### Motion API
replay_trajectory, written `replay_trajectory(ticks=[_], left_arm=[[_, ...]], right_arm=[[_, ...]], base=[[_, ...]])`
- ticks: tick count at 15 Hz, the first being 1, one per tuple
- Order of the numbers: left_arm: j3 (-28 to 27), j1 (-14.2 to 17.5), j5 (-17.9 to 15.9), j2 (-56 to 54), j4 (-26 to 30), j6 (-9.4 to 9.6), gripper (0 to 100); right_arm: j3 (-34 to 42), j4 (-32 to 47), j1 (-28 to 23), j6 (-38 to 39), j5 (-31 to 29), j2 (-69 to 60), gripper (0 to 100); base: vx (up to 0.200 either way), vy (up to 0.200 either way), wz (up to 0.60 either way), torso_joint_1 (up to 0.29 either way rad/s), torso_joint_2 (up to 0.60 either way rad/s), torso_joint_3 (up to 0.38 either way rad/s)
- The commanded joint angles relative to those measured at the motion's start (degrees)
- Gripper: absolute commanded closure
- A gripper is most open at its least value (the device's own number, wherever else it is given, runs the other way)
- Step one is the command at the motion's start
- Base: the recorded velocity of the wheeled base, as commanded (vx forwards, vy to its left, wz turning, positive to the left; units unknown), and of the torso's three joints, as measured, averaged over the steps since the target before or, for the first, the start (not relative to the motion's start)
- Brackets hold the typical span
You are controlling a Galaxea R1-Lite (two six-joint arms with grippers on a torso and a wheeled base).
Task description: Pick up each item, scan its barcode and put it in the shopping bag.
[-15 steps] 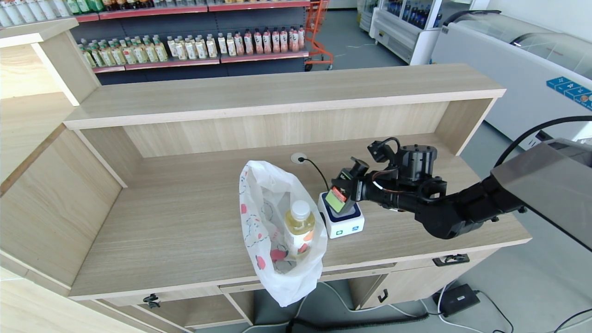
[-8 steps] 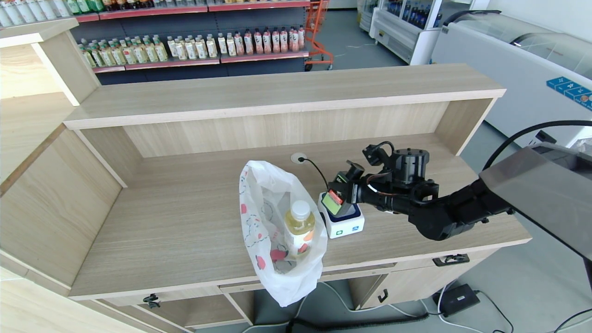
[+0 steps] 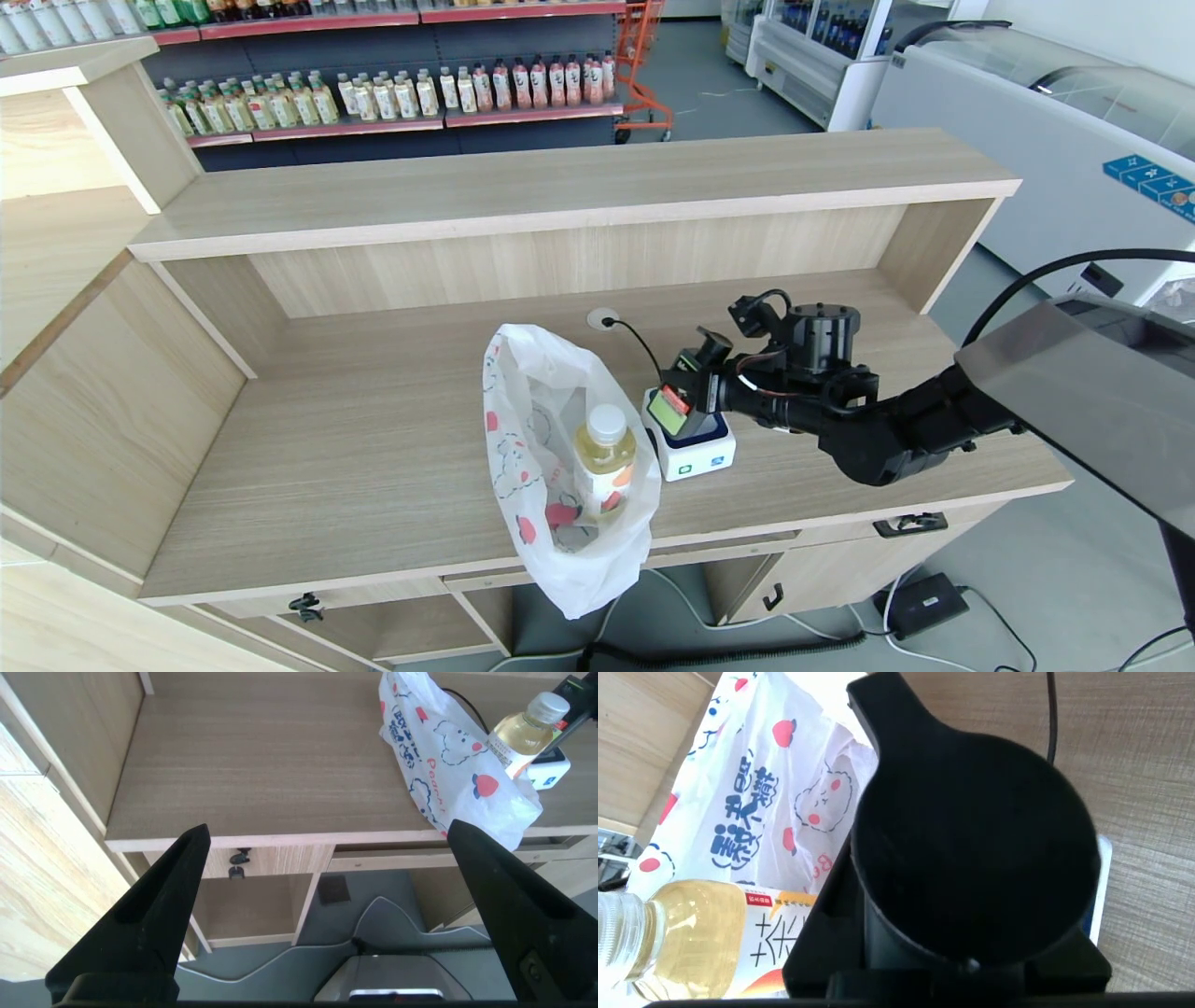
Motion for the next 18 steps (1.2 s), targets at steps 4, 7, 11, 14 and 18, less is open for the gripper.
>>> replay_trajectory(ticks=[4,7,11,14,18], left_arm=[[0.0,0.0,0.0,0.0,0.0,-0.02,0],[0.0,0.0,0.0,0.0,0.0,-0.02,0],[0.0,0.0,0.0,0.0,0.0,-0.02,0],[0.0,0.0,0.0,0.0,0.0,-0.02,0],[0.0,0.0,0.0,0.0,0.0,-0.02,0]], right_arm=[[-0.9,0.1,0.1,0.1,0.1,1.0,100],[-1.5,0.2,0.0,0.0,0.1,1.7,100],[-2.1,0.2,-0.1,0.0,-0.1,1.3,100],[2.8,-0.2,-2.0,-1.0,0.1,-6.7,100],[26.8,-2.7,-15.9,-28.2,-0.1,-26.3,100]], base=[[0.0,0.0,0.0,0.0,0.0,0.0],[0.0,0.0,0.0,0.0,0.0,0.0],[0.0,0.0,0.0,0.0,0.0,0.0],[0.0,0.0,0.0,0.0,0.0,0.0],[0.0,0.0,0.0,0.0,0.0,0.0]])
